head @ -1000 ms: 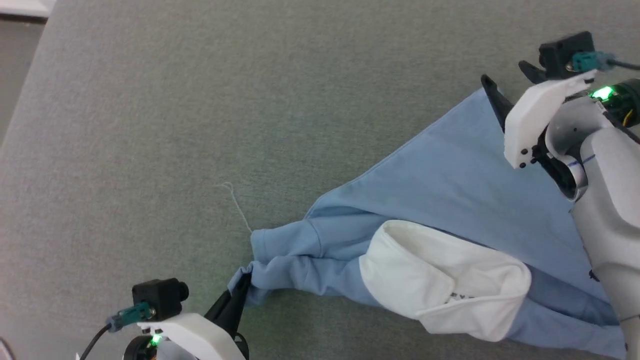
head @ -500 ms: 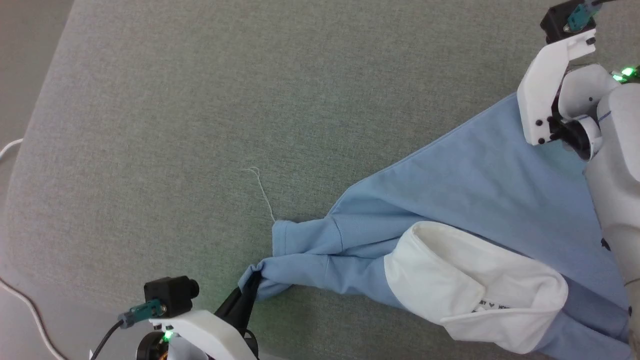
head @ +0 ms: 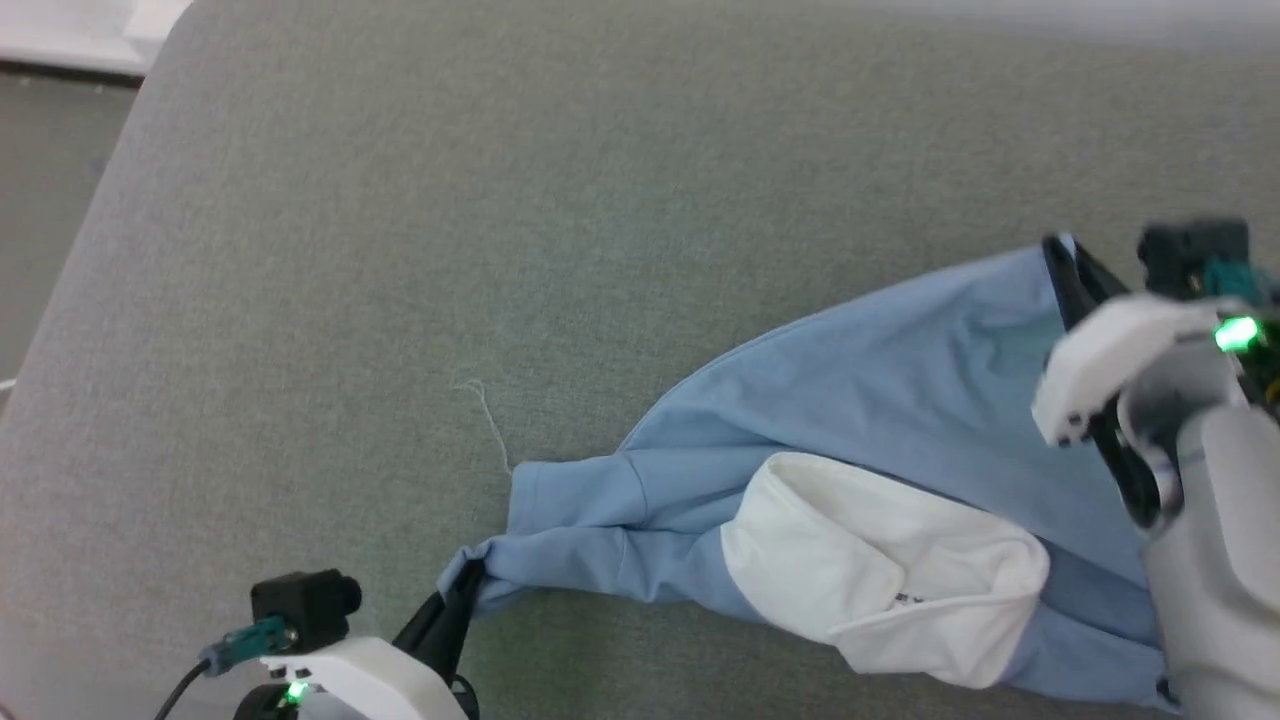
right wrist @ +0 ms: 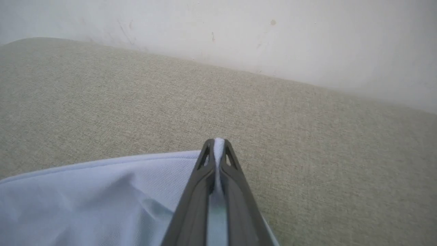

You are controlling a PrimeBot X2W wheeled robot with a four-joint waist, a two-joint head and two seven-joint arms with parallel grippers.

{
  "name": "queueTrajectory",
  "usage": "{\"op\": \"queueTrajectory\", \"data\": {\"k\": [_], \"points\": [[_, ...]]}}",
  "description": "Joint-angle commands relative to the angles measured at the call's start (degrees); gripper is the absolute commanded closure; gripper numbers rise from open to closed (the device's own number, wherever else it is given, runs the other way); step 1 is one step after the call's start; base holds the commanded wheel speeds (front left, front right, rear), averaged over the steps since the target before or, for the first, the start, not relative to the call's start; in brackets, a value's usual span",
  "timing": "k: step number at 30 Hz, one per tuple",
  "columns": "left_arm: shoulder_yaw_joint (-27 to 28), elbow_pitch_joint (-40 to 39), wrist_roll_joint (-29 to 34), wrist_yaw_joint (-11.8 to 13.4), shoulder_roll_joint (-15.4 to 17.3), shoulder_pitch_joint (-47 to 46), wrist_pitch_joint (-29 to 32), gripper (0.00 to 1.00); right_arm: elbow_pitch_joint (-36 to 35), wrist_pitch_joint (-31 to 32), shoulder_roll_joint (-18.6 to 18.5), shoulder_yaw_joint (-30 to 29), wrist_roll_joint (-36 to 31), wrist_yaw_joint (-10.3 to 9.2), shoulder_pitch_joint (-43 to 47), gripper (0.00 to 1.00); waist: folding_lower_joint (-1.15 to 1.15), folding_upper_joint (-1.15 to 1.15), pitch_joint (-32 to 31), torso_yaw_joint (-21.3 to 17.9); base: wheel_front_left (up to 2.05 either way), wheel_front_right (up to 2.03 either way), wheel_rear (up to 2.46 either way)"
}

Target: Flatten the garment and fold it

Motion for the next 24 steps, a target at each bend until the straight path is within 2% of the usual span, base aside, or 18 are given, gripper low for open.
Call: {"op": "queueTrajectory", "data": {"k": [1, 6, 13, 18, 21, 24], "points": [[0.7, -0.8, 0.2, 0.6, 0.6, 0.8, -0.4, 1.00, -2.0, -1.9, 0.4, -1.7, 0.5, -0.06, 3.8, 1.00, 0.01, 0.00, -4.1, -3.7, 0.00, 0.00, 0.00], [1.9, -2.8, 1.8, 1.3, 2.1, 1.0, -2.2, 1.00, -8.9, -3.7, 2.6, -7.2, 1.9, -0.06, 12.2, 1.00, 0.01, 0.00, -6.8, -6.2, 0.00, 0.00, 0.00], [3.5, -6.1, 3.3, 0.6, 4.8, -2.5, -2.5, 1.00, -19.7, 0.6, 3.0, -10.2, 2.2, -0.06, 18.4, 1.00, 0.01, 0.00, -9.6, -8.5, 0.00, 0.00, 0.00], [5.3, -8.3, 3.8, -1.7, 8.5, -10.6, -0.4, 1.00, -30.2, 7.5, -1.1, -10.2, 1.2, -0.06, 17.0, 1.00, 0.01, 0.00, -11.0, -9.9, 0.00, 0.00, 0.00], [5.2, -9.5, 4.6, -3.7, 11.1, -17.4, 2.5, 1.00, -35.7, 12.8, -4.6, -9.5, 1.2, -0.06, 14.2, 1.00, 0.01, 0.00, -11.4, -10.3, 0.00, 0.00, 0.00], [5.3, -11.0, 3.9, -5.4, 11.8, -25.1, 4.9, 1.00, -39.7, 17.7, -9.2, -8.4, 1.4, -0.06, 10.4, 1.00, 0.01, 0.00, -11.1, -10.5, 0.00, 0.00, 0.00]]}}
